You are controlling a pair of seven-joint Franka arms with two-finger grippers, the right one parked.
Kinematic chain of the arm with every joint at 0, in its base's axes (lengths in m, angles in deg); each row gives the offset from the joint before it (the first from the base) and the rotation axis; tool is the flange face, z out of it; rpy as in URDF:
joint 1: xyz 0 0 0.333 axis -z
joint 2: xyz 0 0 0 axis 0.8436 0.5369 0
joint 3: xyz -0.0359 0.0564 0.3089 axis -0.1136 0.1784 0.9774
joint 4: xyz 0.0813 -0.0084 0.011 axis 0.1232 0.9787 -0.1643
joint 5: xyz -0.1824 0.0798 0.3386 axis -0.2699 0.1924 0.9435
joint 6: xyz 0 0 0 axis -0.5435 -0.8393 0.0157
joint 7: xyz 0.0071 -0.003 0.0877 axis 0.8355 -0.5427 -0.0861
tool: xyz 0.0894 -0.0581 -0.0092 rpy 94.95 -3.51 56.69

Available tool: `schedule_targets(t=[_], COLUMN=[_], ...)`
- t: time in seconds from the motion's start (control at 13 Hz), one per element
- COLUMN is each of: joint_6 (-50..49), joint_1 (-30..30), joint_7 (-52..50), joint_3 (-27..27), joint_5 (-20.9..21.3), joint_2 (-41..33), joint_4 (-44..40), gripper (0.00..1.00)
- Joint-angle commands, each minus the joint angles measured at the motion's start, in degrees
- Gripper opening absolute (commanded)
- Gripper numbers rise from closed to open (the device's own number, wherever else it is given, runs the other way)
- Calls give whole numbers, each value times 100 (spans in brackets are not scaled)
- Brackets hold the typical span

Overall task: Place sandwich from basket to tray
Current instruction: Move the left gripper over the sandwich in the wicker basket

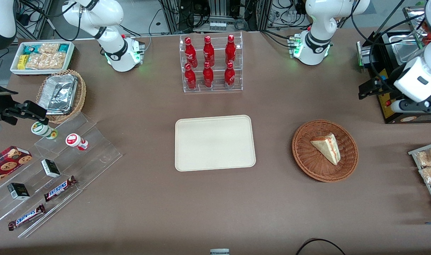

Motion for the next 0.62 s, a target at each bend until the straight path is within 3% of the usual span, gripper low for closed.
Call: schedule_targets(t=[0.0, 0.54], joint_6=[344, 1995], joint_1=[61, 87], joint_7=[73, -23], joint_3=[50, 41], joint_5=[9, 9], joint_2=[-2, 6], joint_4=[356, 1744], gripper=[100, 100])
